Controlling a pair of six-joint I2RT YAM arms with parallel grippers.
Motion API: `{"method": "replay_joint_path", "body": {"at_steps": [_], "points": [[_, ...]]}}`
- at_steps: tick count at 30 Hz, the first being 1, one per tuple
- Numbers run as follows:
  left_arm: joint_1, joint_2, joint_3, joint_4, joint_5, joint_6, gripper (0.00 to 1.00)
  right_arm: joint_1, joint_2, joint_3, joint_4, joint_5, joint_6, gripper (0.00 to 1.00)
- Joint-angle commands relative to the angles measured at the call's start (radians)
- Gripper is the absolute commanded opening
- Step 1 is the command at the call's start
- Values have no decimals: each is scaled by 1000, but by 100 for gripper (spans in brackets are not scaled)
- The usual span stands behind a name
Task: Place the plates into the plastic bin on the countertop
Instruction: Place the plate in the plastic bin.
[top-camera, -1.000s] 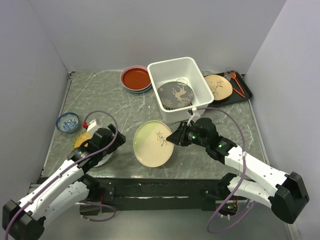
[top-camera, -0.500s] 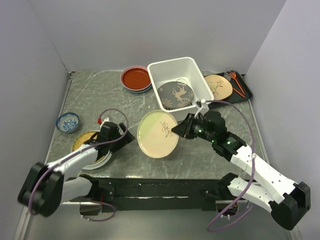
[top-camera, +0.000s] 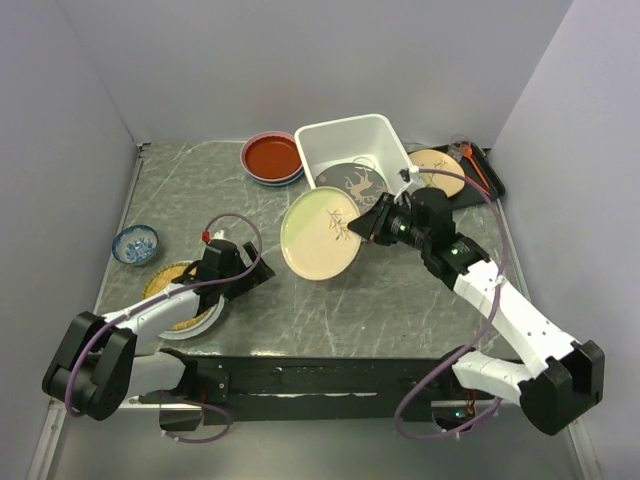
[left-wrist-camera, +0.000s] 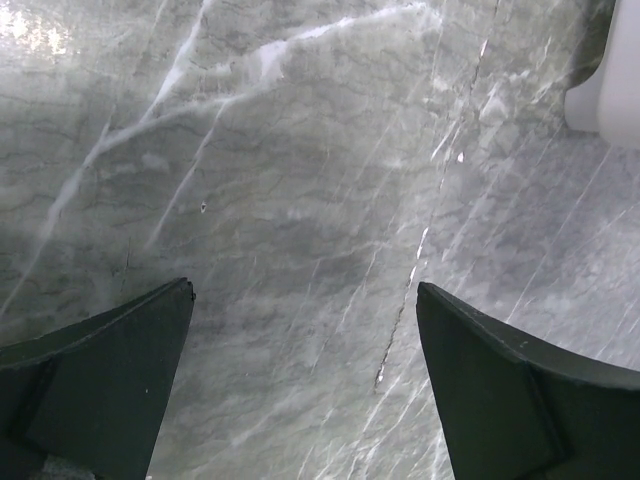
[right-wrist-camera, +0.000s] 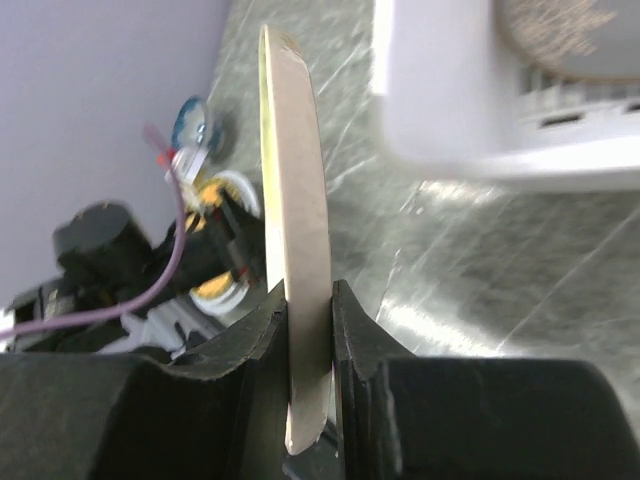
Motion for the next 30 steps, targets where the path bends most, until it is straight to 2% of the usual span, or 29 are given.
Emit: {"method": "replay_joint_path", "body": {"at_steps": [1, 7, 13, 20, 30], "points": [[0, -10, 39, -30, 38, 67, 99, -74, 21, 152, 174, -74, 11, 0], [-19, 15, 66, -31, 58, 107, 99, -157, 123, 249, 194, -133, 14, 0], [-60, 19, 45, -11, 49, 76, 99, -243, 248, 306, 311, -192, 54, 0], [-134, 61, 43, 13, 31, 41, 99, -350, 433, 513, 292, -246, 63, 0], [-223, 176, 108, 27, 20, 30, 99, -469, 587, 642, 281, -313, 120, 0]]}}
